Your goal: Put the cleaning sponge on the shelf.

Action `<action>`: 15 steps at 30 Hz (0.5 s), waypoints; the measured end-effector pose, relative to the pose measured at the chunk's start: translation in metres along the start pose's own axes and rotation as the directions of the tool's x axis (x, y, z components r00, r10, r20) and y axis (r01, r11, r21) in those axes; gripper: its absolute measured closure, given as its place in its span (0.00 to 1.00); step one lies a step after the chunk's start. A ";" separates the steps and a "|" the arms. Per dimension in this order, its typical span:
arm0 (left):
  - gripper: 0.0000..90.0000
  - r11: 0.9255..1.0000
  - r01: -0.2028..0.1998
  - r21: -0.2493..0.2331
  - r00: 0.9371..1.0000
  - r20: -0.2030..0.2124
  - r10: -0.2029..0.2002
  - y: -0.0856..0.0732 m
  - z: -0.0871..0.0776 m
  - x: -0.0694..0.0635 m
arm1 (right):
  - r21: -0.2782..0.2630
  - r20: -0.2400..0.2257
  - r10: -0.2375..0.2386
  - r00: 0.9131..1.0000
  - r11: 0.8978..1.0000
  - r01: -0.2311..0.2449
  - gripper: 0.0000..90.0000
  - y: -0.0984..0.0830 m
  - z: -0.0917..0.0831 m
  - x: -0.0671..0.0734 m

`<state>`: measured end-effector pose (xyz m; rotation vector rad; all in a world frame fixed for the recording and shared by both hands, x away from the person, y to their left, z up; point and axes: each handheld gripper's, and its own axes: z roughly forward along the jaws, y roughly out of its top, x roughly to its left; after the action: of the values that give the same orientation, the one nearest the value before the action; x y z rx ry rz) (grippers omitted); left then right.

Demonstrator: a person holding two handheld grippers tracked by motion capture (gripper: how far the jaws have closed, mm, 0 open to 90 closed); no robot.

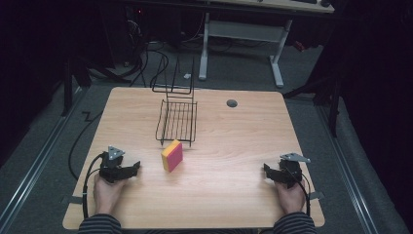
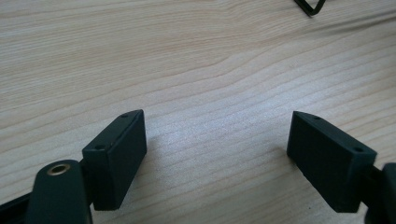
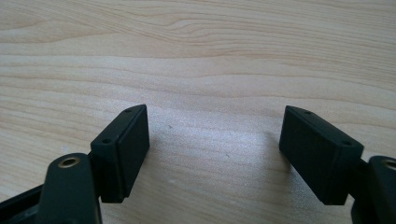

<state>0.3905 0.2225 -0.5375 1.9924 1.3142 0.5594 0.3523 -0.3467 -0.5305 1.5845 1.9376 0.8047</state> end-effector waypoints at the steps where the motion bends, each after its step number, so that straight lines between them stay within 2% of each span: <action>1: 0.23 1.000 -0.003 0.001 1.000 0.001 0.003 0.000 0.000 0.000 | 0.000 0.000 0.000 1.000 1.000 0.000 0.27 0.000 0.000 0.000; 5: 0.24 1.000 -0.015 -0.023 1.000 0.005 0.015 -0.001 -0.002 -0.002 | 0.000 0.000 0.000 1.000 1.000 0.000 0.27 0.000 0.000 0.000; 8: 0.26 0.999 0.005 -0.051 1.000 0.016 -0.004 -0.003 -0.006 -0.001 | 0.000 0.000 0.000 1.000 1.000 0.000 0.27 0.000 0.000 0.000; 13: 0.26 0.998 0.013 -0.066 0.999 0.032 -0.011 -0.005 -0.012 -0.002 | 0.000 0.000 0.000 1.000 1.000 0.000 0.27 0.000 0.000 0.000; 15: 0.25 0.996 0.019 -0.092 1.000 0.014 -0.018 -0.007 -0.018 -0.003 | 0.000 0.000 0.000 1.000 1.000 0.000 0.27 0.000 0.000 0.000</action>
<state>0.3726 0.2274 -0.5303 1.9037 1.2753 0.5870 0.3522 -0.3466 -0.5305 1.5848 1.9372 0.8047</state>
